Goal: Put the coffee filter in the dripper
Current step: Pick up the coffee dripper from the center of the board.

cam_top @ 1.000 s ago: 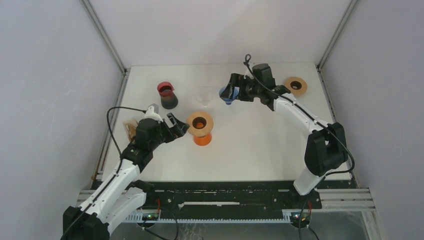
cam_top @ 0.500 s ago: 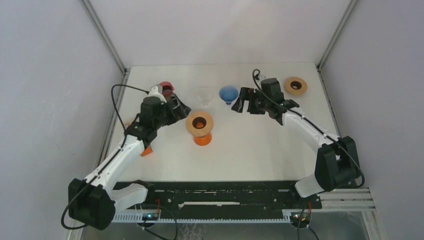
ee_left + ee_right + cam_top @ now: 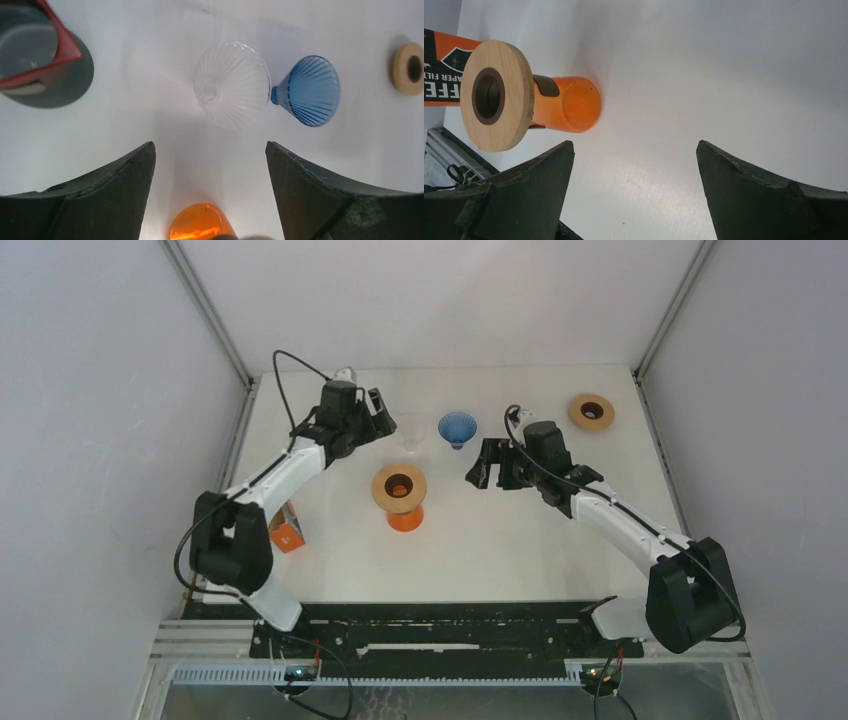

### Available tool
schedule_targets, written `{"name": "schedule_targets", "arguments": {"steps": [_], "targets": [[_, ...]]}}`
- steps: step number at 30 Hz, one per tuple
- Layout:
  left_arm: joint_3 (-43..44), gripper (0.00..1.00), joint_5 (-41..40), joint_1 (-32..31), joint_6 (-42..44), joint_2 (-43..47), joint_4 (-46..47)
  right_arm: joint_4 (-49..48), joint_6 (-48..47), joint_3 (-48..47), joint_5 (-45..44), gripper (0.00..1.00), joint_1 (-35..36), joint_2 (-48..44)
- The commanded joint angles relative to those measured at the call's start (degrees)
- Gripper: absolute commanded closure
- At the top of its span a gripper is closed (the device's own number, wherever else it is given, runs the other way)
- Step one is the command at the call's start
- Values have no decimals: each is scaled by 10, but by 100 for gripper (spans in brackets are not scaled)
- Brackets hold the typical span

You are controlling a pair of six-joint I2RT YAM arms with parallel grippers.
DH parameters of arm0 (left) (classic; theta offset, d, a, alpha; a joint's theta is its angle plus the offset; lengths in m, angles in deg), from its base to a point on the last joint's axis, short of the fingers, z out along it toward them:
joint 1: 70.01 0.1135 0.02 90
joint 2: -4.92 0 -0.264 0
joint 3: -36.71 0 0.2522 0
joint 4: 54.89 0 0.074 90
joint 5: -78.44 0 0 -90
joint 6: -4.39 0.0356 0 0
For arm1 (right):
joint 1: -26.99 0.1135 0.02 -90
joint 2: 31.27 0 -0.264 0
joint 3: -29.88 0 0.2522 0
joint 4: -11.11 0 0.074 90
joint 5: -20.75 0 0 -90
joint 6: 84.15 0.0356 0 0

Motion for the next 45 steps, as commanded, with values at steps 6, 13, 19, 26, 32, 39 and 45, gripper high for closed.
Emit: {"name": "schedule_targets", "arguments": {"steps": [6,13,19,26,32,39,45], "targets": [[141,20,-39,-10,53,-138,-28,-37,-21,14,-8,0,3,-18],[203,27,-40,-8,56,-211,-39,-45,-24,22,-3,0,2,-7],[249,34,-37,-9,58,-261,-51,-46,-25,22,4,0,0,7],[282,48,-33,-8,58,-298,-64,-46,-26,21,2,0,-1,10],[283,70,-35,-8,66,-289,-71,-44,-26,21,-3,0,0,8],[269,91,-40,-7,74,-260,-72,-39,-24,22,-11,0,8,-7],[247,100,-39,-8,76,-216,-72,-28,-21,22,-21,0,19,-30]]}}
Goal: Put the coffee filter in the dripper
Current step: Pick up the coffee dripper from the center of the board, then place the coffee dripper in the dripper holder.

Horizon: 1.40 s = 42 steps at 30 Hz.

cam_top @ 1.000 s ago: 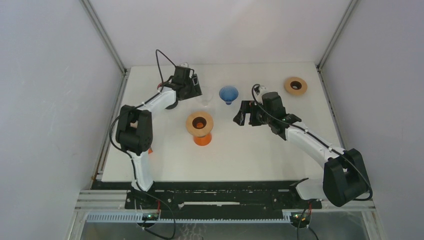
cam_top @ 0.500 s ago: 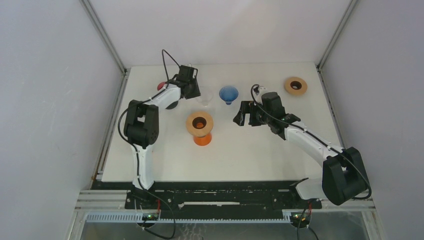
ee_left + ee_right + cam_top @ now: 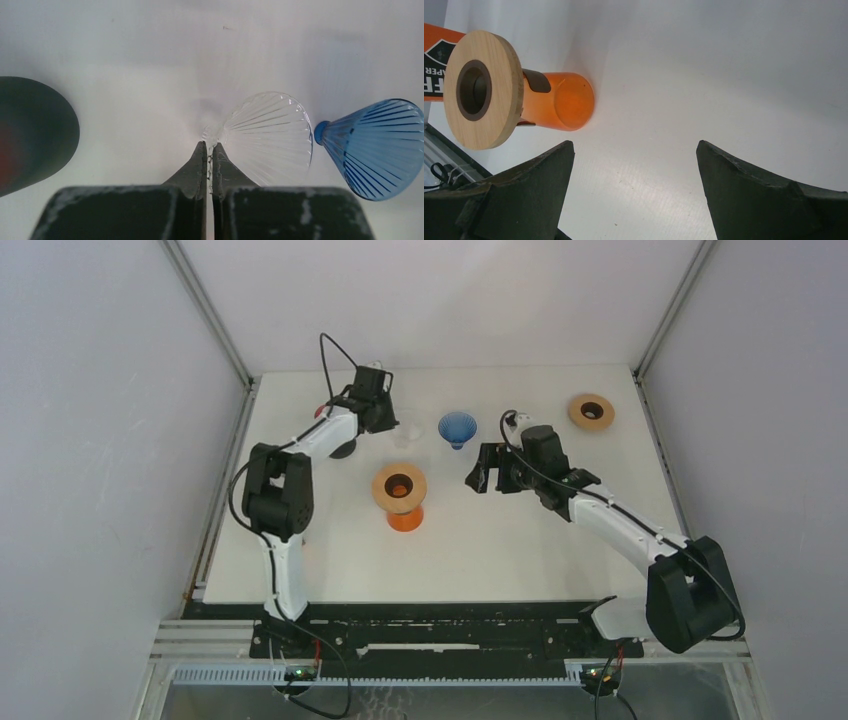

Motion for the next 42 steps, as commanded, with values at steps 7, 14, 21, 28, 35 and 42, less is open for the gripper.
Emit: {"name": "schedule_targets", "arguments": {"steps": [7,14,21,28,35,42], "targets": [[-45,100,-5,1,15,144,3,30,-4,-26,-29,0,31,-54],[-78,100,21,3,12,227,-30,71,-7,-66,-57,1,64,-82],[-127,100,58,3,8,314,-57,104,-9,-105,-64,2,77,-102],[-144,100,103,3,15,371,-102,133,-11,-157,-77,6,96,-97],[-185,100,160,2,11,415,-123,176,-14,-242,-80,11,115,-60],[-231,100,159,-11,10,450,-122,228,-30,-332,-96,13,144,9]]}}
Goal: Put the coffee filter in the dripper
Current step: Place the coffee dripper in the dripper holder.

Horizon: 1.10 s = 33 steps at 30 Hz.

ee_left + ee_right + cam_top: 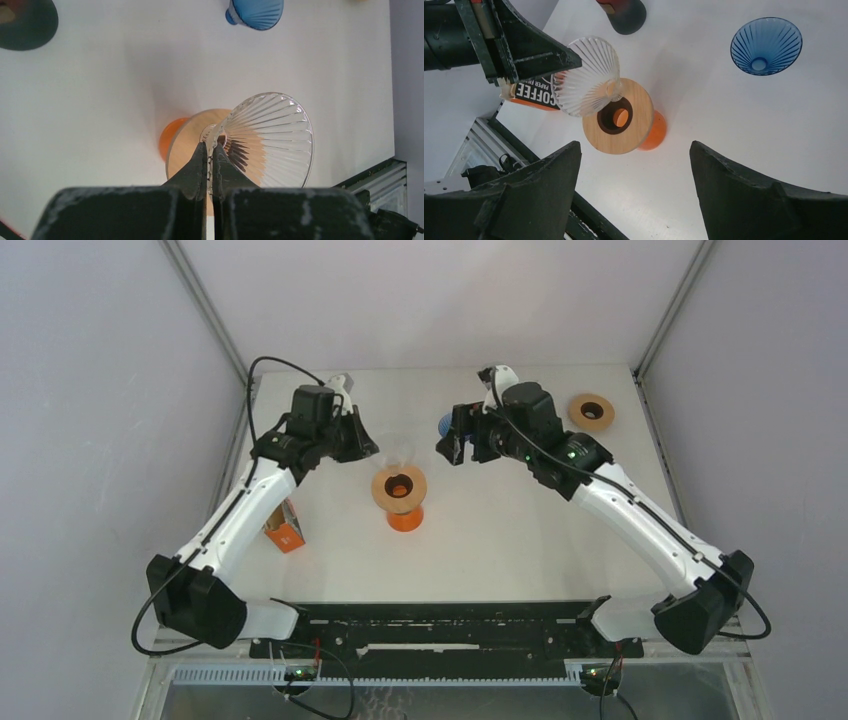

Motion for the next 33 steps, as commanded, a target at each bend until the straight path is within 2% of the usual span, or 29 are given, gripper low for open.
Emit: {"name": "schedule_targets", "arguments": {"steps": [1,17,33], "targets": [[-24,100,13,-9,1,37,11,31,-23,-53,-25,13,21,34],[-81,100,28,-25,-17,56,42,102,-42,-210,-23,22,53,206],[-81,100,41,-25,-18,85,36,130,-50,-240,-16,28,71,242]]}}
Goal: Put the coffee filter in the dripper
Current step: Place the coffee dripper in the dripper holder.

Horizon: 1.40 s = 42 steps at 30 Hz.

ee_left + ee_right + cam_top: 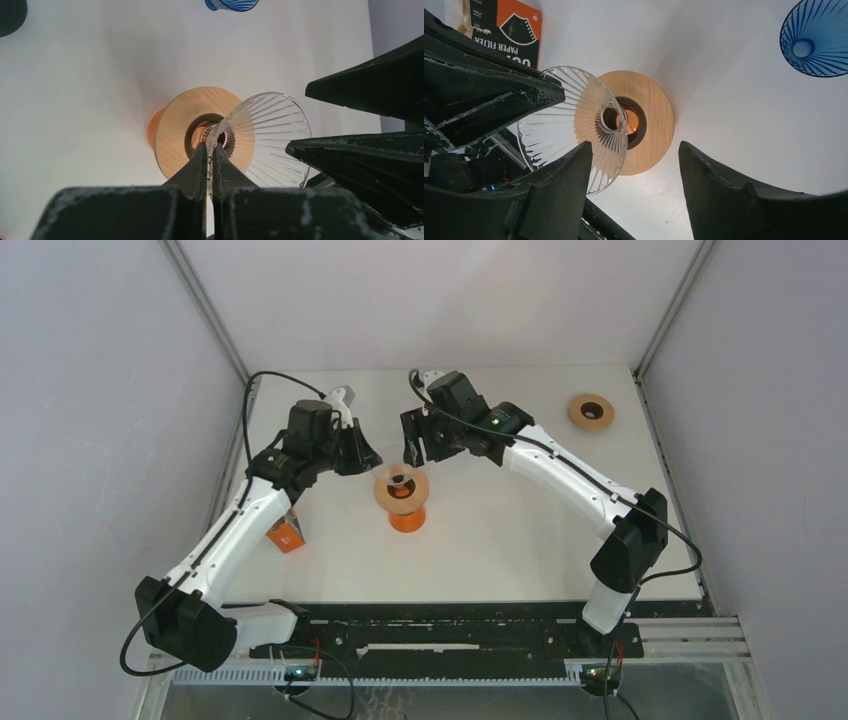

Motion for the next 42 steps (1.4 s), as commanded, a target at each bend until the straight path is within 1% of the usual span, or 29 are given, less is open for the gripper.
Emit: {"name": "schedule_targets", "arguments": {"steps": [1,8,11,29,33,36,42], "targets": [[-11,100,23,-3,-8,19,13,-4,-12,-24,-2,28,8,-2],[-20,100,26,-5,-11,4,26,-2,-13,-25,-6,36,13,7],[-21,100,23,-7,-10,-5,27,-1,-14,-25,-10,42,14,11],[-35,100,4,-10,1,-37,30,15,-20,-26,-7,55,17,51],[-40,100,-8,-12,4,-40,27,23,-22,-30,-7,62,18,61],[-43,100,-17,-16,8,-43,23,28,-23,-32,-7,71,19,67],[-50,100,-32,-27,10,-46,20,37,-25,-29,-8,80,23,77]]}}
